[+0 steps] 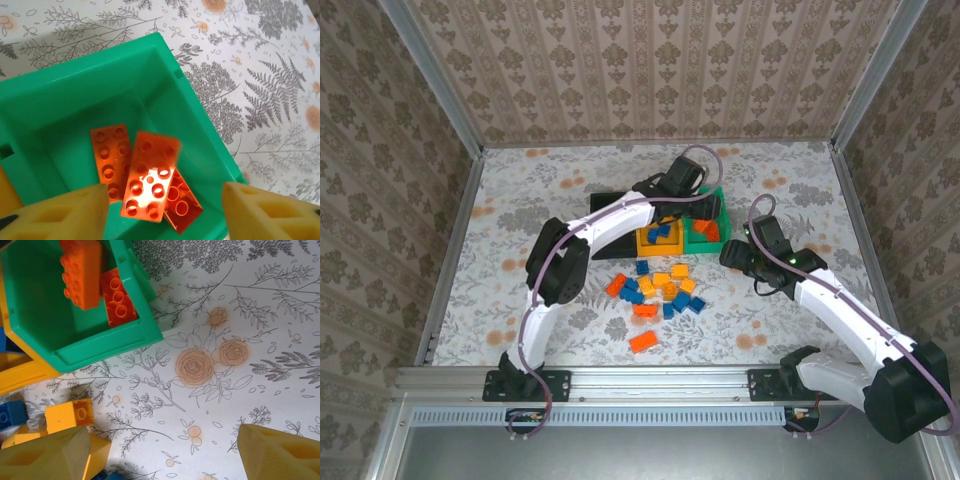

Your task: Sort the legos into containers by color

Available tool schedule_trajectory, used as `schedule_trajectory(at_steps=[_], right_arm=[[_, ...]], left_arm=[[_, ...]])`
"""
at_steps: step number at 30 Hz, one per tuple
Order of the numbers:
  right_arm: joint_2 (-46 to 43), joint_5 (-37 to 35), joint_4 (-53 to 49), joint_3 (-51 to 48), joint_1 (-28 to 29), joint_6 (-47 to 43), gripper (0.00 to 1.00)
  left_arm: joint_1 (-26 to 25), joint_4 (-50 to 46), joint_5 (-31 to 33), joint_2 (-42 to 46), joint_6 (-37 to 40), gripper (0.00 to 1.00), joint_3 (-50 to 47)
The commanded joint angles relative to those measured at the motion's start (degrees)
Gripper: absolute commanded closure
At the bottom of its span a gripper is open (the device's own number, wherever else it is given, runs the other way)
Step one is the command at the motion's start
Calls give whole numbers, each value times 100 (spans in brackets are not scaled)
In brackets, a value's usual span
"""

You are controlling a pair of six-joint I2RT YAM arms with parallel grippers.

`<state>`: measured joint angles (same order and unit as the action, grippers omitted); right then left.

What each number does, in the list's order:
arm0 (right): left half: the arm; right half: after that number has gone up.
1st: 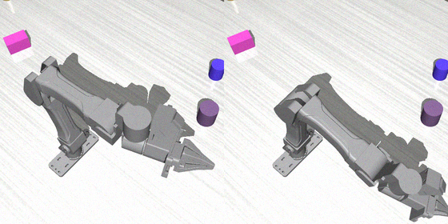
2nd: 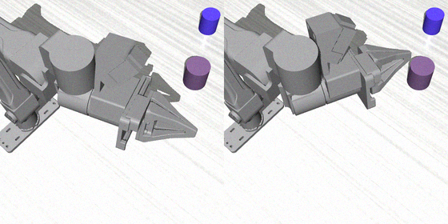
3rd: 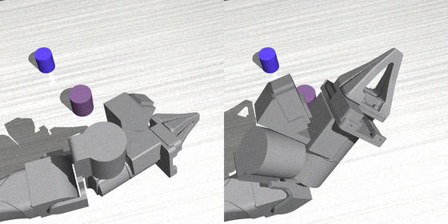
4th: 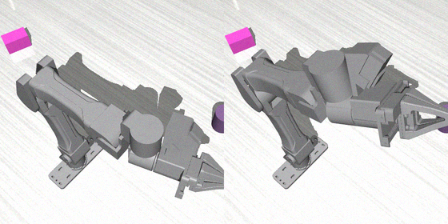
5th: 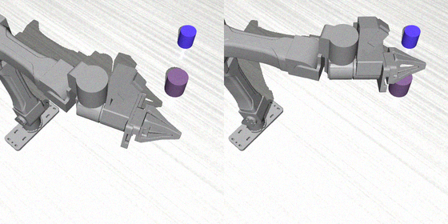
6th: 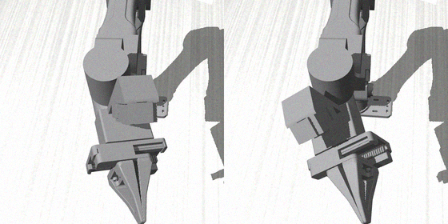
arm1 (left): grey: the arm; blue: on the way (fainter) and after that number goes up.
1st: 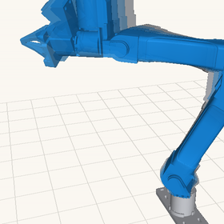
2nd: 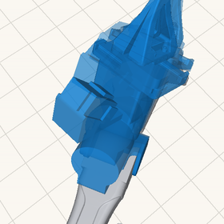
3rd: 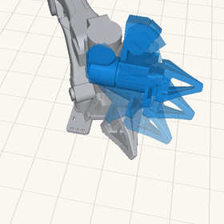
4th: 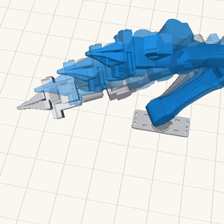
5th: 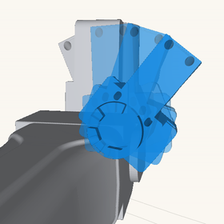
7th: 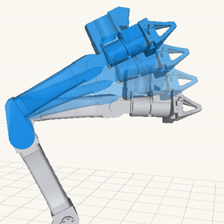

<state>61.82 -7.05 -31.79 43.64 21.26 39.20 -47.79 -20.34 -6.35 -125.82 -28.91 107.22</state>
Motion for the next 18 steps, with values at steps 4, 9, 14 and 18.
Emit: schedule_trajectory(at_steps=[4, 9, 14, 18], right_arm=[[126, 673, 79, -9, 121, -233, 21], [701, 714, 85, 154, 874, -417, 21], [1245, 780, 536, 221, 1398, -524, 22], [1753, 691, 530, 505, 1579, -617, 22]], left_arm=[[33, 751, -115, 1472, -86, 11, -993], [-2, 1314, -91, 2907, -243, 0, -2754], [-150, 1408, 520, 4558, -276, 0, -4598], [-233, 1085, 1062, 5810, -523, 0, -5843]])
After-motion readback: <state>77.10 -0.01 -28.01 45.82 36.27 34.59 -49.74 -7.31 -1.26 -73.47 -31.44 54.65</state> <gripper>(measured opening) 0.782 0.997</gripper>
